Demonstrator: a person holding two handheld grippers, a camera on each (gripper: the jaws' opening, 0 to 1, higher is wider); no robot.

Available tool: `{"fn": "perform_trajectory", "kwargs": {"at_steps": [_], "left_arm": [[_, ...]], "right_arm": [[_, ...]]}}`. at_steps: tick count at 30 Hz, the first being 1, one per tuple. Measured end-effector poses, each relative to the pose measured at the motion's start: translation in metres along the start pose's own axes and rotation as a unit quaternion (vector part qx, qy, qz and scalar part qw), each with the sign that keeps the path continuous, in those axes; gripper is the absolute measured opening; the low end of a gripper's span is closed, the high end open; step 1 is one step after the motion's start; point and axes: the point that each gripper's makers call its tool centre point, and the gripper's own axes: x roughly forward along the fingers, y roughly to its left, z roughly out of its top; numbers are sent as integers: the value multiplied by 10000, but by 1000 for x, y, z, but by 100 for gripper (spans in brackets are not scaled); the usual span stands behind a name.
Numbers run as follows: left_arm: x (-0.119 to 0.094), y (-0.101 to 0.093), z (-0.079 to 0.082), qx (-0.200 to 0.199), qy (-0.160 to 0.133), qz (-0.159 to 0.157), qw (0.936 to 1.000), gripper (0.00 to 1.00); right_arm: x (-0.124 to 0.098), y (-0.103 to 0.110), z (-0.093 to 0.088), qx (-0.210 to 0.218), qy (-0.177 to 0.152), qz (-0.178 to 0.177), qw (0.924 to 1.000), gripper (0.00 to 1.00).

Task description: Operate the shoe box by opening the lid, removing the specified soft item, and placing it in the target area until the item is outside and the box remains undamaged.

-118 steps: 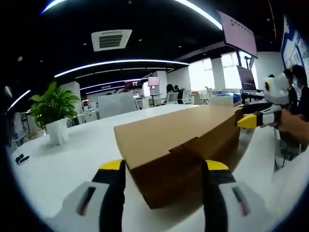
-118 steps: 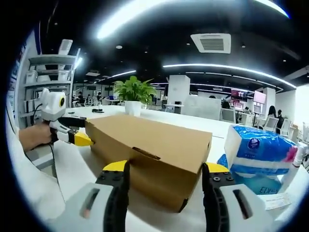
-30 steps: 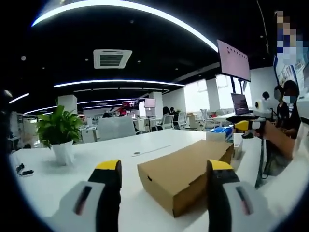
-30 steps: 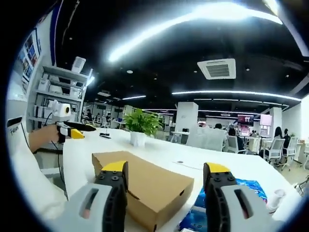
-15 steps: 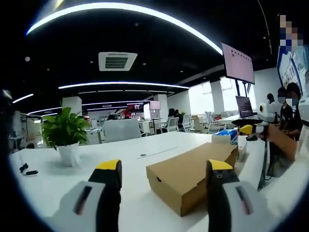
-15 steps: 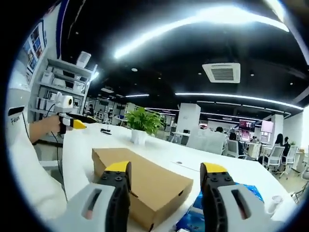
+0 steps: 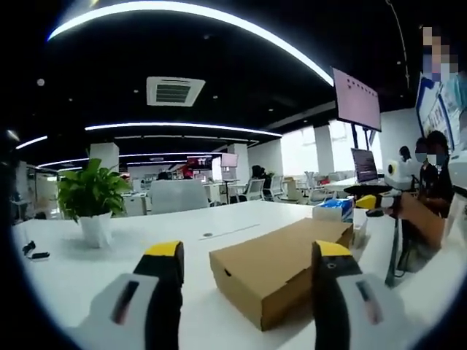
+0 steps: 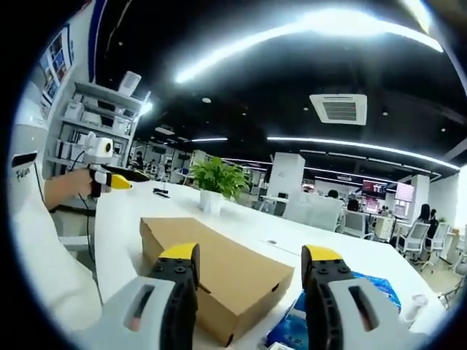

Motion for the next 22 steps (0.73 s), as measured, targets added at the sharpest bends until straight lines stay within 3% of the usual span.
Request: {"fn": "perform_trajectory", "kwargs": {"at_steps": [22], "left_arm": [[0,3,-7,40,128,60,9999,74]], "right_arm": [[3,8,-6,-100,126,74,9998,54]]}}
